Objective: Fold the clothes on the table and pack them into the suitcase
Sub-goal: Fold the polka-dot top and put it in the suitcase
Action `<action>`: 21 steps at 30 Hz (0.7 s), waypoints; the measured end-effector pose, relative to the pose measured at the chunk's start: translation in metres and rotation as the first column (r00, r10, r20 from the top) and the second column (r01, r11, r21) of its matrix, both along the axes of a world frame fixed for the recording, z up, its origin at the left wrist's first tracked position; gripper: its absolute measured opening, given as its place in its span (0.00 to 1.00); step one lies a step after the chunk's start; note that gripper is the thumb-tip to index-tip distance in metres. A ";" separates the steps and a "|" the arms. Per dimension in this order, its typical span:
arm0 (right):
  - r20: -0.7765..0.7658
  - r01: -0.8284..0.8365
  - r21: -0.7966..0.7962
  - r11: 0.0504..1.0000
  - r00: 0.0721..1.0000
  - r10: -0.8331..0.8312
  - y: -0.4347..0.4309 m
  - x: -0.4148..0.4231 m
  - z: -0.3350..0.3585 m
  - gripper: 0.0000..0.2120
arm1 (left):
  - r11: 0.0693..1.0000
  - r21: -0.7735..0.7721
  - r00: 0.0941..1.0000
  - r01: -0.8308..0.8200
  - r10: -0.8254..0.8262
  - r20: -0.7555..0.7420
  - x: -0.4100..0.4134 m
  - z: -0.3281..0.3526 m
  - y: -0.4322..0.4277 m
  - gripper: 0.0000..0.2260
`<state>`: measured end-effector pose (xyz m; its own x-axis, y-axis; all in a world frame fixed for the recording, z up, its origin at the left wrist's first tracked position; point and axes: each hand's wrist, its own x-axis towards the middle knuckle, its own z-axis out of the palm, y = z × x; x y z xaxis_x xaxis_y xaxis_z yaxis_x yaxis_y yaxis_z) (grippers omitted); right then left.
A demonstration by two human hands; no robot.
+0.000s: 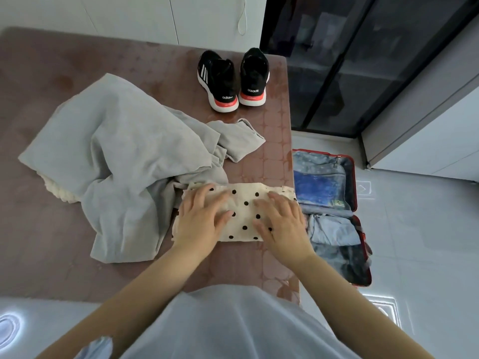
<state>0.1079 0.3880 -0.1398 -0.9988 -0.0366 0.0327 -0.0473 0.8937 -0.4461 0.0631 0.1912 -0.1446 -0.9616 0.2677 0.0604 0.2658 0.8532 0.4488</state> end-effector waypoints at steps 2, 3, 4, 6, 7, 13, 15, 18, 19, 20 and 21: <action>0.194 -0.052 0.043 0.998 0.980 0.043 -0.002 0.001 -0.014 0.35 | 0.993 -0.097 0.986 -0.066 0.080 0.149 -0.003 -0.012 0.000 0.21; 0.235 -0.053 0.060 0.997 0.971 0.037 0.001 -0.001 -0.021 0.38 | 0.986 -0.135 0.977 -0.094 0.117 0.176 -0.004 -0.017 0.000 0.19; 0.256 -0.050 0.069 0.996 0.966 0.031 0.002 -0.004 -0.023 0.38 | 0.982 -0.146 0.973 -0.117 0.143 0.181 -0.006 -0.020 0.000 0.17; 0.285 -0.042 0.016 0.999 0.958 0.035 0.005 -0.007 -0.022 0.34 | 0.984 -0.053 0.975 -0.173 0.178 0.130 -0.006 -0.018 0.001 0.17; 0.291 -0.028 -0.030 0.999 0.956 0.036 0.006 -0.007 -0.019 0.30 | 0.971 0.031 0.969 -0.236 0.233 0.084 -0.006 -0.014 0.002 0.17; 0.364 0.473 -0.403 0.784 0.869 -0.337 0.032 -0.011 -0.006 0.23 | 0.639 0.224 0.665 -0.736 0.621 0.415 0.012 0.001 -0.007 0.31; 0.548 0.603 -0.435 0.668 0.767 -0.335 0.033 -0.007 -0.012 0.27 | 0.663 0.172 0.636 -0.729 0.564 0.527 0.020 -0.001 -0.005 0.29; 0.634 0.675 -0.405 0.616 0.693 -0.342 0.029 0.001 -0.016 0.29 | 0.718 0.115 0.644 -0.686 0.527 0.555 0.026 -0.001 -0.006 0.24; 0.645 0.681 -0.413 0.605 0.687 -0.335 0.029 0.002 -0.014 0.27 | 0.734 0.108 0.653 -0.671 0.515 0.555 0.024 0.001 -0.007 0.23; 0.659 0.688 -0.434 0.581 0.683 -0.316 0.029 0.003 -0.011 0.23 | 0.750 0.107 0.666 -0.652 0.500 0.554 0.022 0.005 -0.009 0.22; 0.682 0.701 -0.458 0.547 0.672 -0.289 0.029 0.004 -0.009 0.20 | 0.762 0.111 0.674 -0.637 0.482 0.560 0.018 0.007 -0.011 0.19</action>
<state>0.1119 0.4171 -0.1484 -0.7043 0.2945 -0.6459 0.7018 0.1522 -0.6959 0.0813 0.1801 -0.1374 -0.8412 -0.2853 -0.4593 -0.5325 0.5849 0.6119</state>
